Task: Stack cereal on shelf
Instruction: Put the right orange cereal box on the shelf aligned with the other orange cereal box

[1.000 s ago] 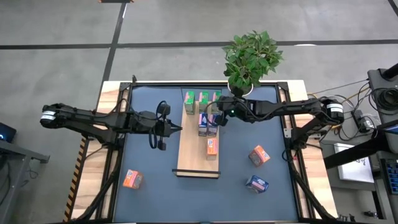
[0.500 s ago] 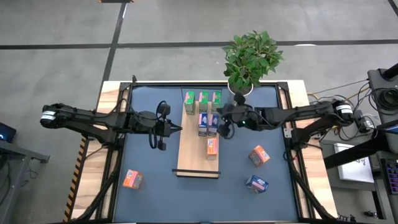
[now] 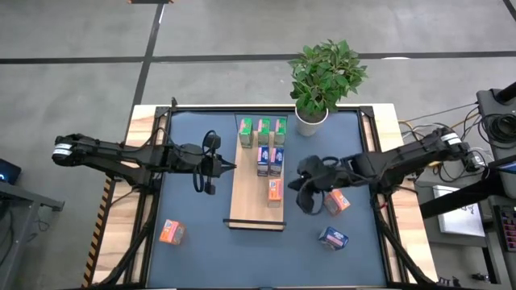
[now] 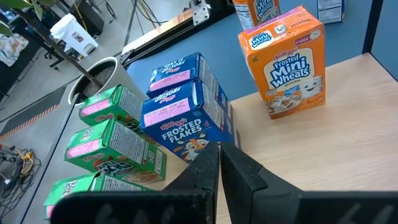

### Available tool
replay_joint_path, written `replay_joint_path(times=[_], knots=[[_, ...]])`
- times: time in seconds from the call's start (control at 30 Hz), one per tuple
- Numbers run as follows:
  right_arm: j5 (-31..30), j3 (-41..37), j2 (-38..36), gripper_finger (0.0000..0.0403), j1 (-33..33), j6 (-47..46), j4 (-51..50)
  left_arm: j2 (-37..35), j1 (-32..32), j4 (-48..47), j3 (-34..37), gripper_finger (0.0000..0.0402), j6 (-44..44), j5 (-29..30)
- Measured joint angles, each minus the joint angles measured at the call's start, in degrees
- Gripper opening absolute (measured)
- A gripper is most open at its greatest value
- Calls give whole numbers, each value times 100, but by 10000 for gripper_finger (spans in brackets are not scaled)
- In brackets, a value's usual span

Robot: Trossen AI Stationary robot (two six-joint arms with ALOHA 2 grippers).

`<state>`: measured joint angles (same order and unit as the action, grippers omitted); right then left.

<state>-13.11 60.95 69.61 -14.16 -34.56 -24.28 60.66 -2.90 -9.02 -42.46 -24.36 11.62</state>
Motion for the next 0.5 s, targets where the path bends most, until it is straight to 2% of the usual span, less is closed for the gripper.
replay_joint_path(times=[0.13, 0.3, 0.4, 0.5], knots=[[7, 640, 200, 9, -323, -1473, -2247, 0, 0, 1, 0, 0, 0, 0], [160, 1451, 519, 9, -694, -3839, -5287, 4, 0, 6, 2, 0, 44, -2], [254, 1563, 626, 9, -918, -4502, -5910, 4, 0, 4, 2, 0, 44, -2], [560, 1537, 616, 12, -1027, -4745, -5868, 7, 0, 0, 2, 0, 44, -2]])
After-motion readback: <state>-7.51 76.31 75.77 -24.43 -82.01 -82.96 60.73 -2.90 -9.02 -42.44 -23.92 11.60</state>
